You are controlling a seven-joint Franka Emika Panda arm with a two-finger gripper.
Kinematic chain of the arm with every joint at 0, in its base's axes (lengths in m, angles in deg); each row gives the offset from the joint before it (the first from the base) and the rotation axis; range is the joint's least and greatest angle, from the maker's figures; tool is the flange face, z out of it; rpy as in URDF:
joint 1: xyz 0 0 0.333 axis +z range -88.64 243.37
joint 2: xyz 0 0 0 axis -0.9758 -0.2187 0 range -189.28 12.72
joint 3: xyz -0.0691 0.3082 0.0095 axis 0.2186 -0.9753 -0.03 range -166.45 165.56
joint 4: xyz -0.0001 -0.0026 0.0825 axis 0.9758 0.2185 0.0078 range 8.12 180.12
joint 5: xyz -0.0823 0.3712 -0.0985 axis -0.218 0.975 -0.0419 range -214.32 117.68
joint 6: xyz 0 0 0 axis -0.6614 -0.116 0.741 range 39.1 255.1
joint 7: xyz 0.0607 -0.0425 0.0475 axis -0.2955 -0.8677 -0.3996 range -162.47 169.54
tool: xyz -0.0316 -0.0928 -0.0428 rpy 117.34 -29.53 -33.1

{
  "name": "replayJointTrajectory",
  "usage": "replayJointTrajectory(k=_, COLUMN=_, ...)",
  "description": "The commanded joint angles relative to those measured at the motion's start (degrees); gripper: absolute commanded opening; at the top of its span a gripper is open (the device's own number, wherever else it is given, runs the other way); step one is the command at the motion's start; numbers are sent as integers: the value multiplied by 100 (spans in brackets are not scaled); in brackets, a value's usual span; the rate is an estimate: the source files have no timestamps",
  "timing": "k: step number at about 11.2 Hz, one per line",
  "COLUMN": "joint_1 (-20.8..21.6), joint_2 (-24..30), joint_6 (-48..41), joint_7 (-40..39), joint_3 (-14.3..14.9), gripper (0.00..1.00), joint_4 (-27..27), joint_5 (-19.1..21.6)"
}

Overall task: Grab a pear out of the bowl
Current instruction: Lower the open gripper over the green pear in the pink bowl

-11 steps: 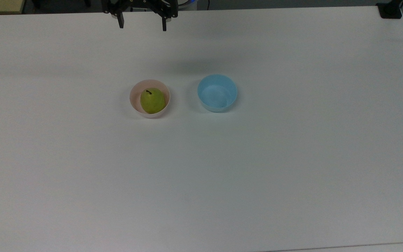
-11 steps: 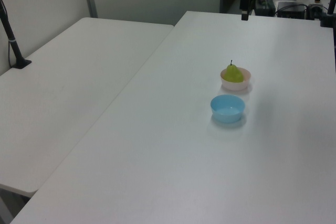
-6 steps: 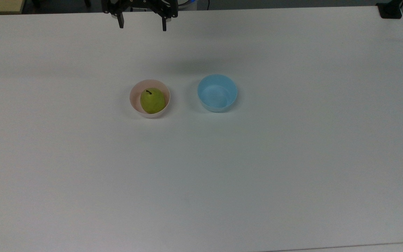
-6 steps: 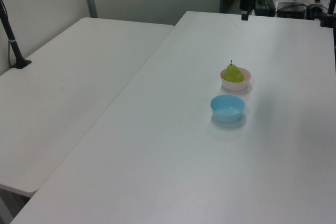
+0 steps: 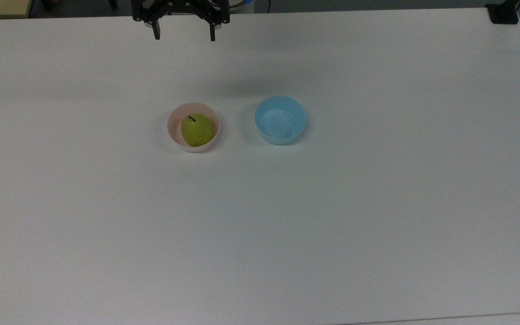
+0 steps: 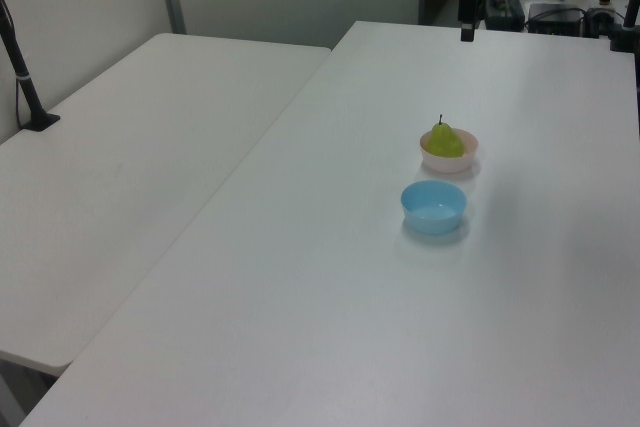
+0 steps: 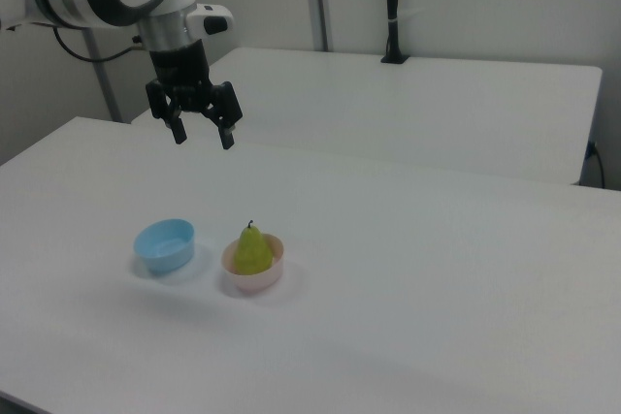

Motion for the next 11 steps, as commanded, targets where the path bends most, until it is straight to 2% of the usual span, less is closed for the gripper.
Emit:
replayJointTrajectory(k=1, joint_1=6, joint_2=17, joint_6=362, joint_7=-718, joint_3=26, gripper=100, joint_4=306, joint_5=105)
replayJointTrajectory(k=7, joint_1=14, joint_2=-554, joint_6=969, joint_7=-992, joint_3=35, gripper=100, joint_4=571, joint_5=97)
replayJointTrajectory(k=11, joint_1=6, joint_2=-809, joint_6=1566, joint_7=-992, joint_3=44, gripper=99, joint_4=966, joint_5=44)
